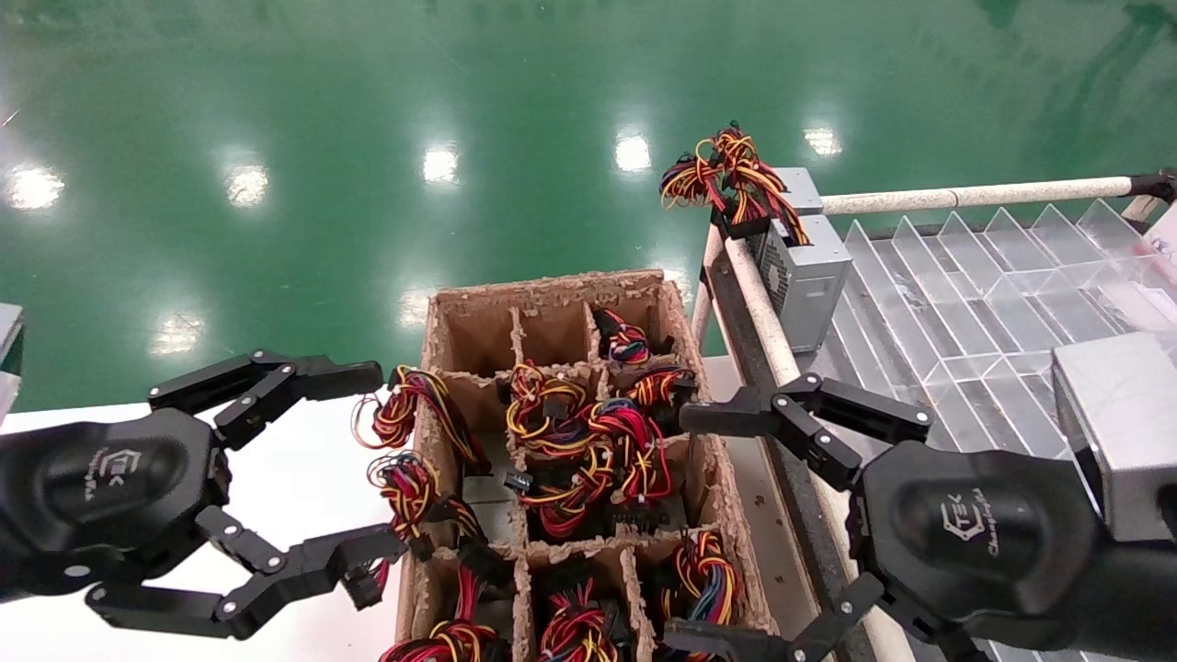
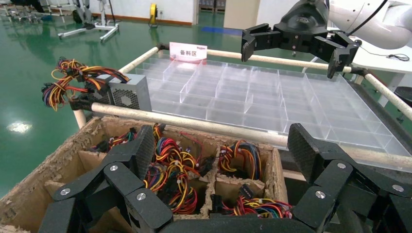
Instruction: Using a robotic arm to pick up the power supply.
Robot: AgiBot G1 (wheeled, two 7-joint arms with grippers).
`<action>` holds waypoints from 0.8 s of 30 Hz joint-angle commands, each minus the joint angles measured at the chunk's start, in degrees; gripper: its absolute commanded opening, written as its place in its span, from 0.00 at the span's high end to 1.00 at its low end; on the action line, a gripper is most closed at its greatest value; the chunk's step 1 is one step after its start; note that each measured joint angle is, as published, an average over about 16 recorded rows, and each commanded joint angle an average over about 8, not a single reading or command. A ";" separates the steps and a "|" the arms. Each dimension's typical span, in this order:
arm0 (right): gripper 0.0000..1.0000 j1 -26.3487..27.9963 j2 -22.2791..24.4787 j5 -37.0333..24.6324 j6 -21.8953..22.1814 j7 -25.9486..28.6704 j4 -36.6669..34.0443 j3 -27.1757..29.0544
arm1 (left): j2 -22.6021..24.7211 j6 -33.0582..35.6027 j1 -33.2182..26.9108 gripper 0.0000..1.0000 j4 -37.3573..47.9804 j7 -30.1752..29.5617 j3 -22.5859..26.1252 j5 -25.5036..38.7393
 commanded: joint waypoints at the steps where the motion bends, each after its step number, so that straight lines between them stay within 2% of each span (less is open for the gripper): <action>1: 0.00 0.08 -0.04 -0.03 0.03 -0.05 -0.11 -0.06 | 0.00 0.00 0.00 0.00 0.00 0.00 0.00 0.00; 24: 0.00 0.40 -0.16 -0.14 0.14 -0.19 -0.51 -0.28 | 0.00 0.00 0.00 0.00 0.00 0.00 0.00 0.00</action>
